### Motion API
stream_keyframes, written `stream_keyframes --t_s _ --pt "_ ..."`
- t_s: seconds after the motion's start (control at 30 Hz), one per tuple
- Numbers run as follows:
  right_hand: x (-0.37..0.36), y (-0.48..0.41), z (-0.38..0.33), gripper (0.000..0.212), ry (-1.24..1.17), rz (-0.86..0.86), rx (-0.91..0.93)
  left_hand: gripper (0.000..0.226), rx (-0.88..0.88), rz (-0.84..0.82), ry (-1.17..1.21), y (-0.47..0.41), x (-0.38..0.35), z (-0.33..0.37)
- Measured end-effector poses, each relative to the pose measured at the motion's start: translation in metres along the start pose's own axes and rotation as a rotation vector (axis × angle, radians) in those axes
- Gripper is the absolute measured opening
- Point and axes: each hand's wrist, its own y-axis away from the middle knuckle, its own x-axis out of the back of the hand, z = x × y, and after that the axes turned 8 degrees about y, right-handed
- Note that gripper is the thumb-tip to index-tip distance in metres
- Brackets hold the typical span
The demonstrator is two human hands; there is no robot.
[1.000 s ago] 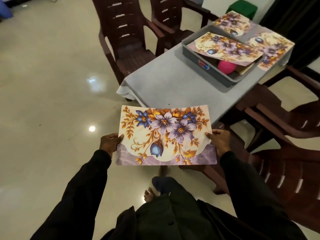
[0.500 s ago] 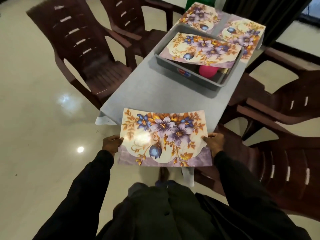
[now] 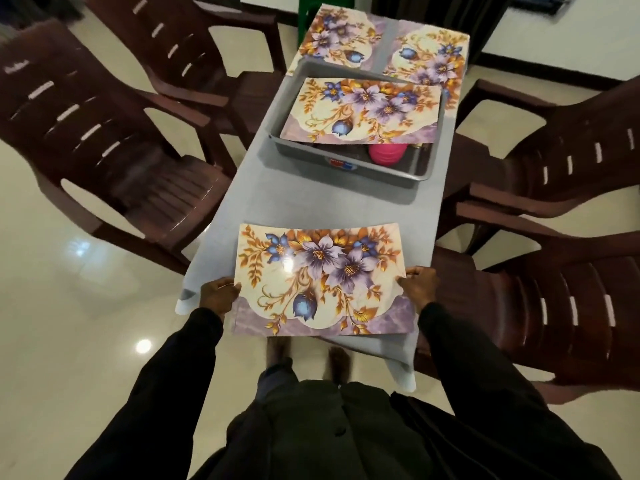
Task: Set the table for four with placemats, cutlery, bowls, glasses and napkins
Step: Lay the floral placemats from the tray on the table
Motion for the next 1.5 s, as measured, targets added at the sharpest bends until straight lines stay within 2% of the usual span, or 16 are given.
stream_keyframes --t_s 0.13,0.3,0.4,0.53,0.6,0.67,0.83,0.93,1.13,1.2,1.3,1.4,1.5 --pt "-0.012 0.012 -0.018 0.015 0.041 0.083 -0.042 0.024 -0.019 -0.049 -0.065 -0.033 0.002 0.030" --pt "-0.029 0.032 -0.047 0.031 0.221 0.115 0.059 0.019 -0.025 -0.132 -0.071 -0.074 0.005 0.061" --pt "-0.044 0.037 -0.058 0.049 0.326 0.040 0.204 0.015 -0.048 -0.160 -0.079 -0.094 0.008 0.071" --pt "-0.064 0.034 -0.055 0.082 0.563 -0.227 0.446 0.027 -0.119 -0.180 -0.110 -0.108 0.014 0.075" --pt "-0.075 0.033 -0.048 0.092 0.682 -0.224 0.524 0.038 -0.174 -0.155 -0.188 -0.102 0.012 0.080" --pt "-0.085 0.038 -0.039 0.098 0.696 -0.162 0.518 0.043 -0.246 -0.154 -0.240 -0.087 0.006 0.084" --pt "-0.106 0.076 -0.027 0.096 0.579 0.046 0.357 0.040 -0.445 -0.254 -0.360 -0.049 -0.022 0.067" --pt "-0.119 0.097 -0.019 0.096 0.590 0.111 0.219 0.044 -0.508 -0.402 -0.497 -0.027 -0.048 0.046" --pt "-0.134 0.128 -0.002 0.086 0.668 0.176 0.103 0.087 -0.707 -0.789 -0.865 -0.002 -0.107 -0.007" --pt "-0.137 0.138 0.005 0.084 0.660 0.161 0.078 0.099 -0.767 -0.804 -1.022 0.004 -0.125 -0.020" --pt "-0.141 0.145 0.029 0.082 0.682 0.116 0.097 0.109 -0.742 -0.717 -1.240 0.017 -0.142 -0.032" --pt "-0.122 0.149 0.044 0.081 0.731 0.034 0.190 0.118 -0.675 -0.685 -1.310 0.025 -0.156 -0.033" --pt "-0.096 0.157 0.052 0.075 0.779 0.007 0.292 0.123 -0.729 -0.699 -1.377 0.025 -0.163 -0.030"
